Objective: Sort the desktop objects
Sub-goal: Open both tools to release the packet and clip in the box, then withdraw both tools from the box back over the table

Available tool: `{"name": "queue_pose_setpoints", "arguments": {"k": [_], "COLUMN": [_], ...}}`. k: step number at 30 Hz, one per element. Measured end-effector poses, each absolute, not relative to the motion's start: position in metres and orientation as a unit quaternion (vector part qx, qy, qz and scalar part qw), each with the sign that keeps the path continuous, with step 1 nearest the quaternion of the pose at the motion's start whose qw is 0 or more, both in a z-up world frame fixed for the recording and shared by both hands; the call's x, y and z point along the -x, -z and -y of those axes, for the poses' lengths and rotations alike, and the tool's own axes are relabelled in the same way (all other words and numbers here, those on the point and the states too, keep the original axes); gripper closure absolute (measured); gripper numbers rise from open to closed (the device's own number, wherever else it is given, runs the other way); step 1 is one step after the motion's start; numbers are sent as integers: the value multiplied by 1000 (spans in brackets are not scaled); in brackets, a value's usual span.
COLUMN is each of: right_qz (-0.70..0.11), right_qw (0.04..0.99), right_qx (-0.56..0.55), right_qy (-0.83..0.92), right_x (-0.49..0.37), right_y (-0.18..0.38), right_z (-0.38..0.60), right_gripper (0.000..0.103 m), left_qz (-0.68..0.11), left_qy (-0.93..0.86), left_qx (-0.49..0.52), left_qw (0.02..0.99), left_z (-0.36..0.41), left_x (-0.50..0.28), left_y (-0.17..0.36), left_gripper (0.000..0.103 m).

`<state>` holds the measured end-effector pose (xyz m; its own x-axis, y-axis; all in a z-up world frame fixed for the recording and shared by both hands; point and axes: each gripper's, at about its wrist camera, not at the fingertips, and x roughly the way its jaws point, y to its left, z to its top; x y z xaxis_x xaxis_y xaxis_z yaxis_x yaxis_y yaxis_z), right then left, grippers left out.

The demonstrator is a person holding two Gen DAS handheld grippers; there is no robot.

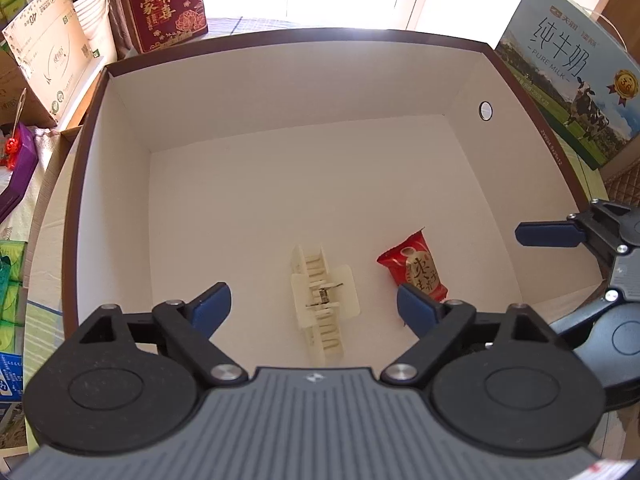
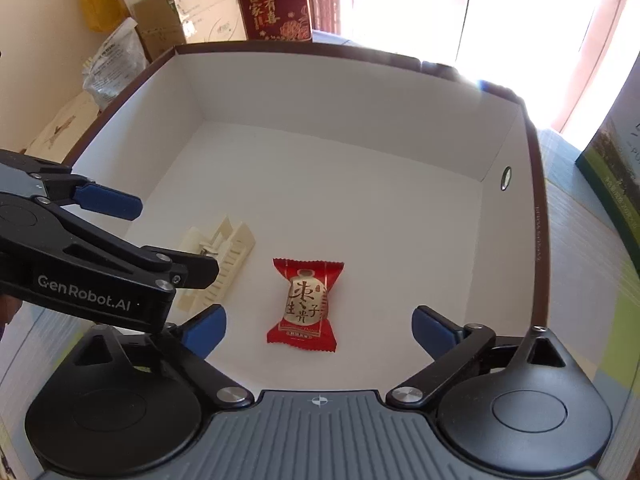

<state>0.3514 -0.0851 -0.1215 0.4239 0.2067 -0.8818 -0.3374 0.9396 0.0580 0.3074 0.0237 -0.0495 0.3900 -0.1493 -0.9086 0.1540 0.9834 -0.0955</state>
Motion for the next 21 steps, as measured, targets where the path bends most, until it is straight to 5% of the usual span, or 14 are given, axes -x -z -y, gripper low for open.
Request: {"name": "queue_pose_setpoints", "arguments": {"k": [21], "right_qz": [-458], "right_qw": [875], "right_qx": [38], "right_qy": [-154], "right_x": [-275], "right_y": [63], "right_z": [112], "right_gripper": [2], "left_qz": [-503], "left_qy": [80], "left_qx": [-8], "left_qw": [860], "left_z": [-17], "left_x": [-263], "left_y": [1], "left_gripper": [10]}}
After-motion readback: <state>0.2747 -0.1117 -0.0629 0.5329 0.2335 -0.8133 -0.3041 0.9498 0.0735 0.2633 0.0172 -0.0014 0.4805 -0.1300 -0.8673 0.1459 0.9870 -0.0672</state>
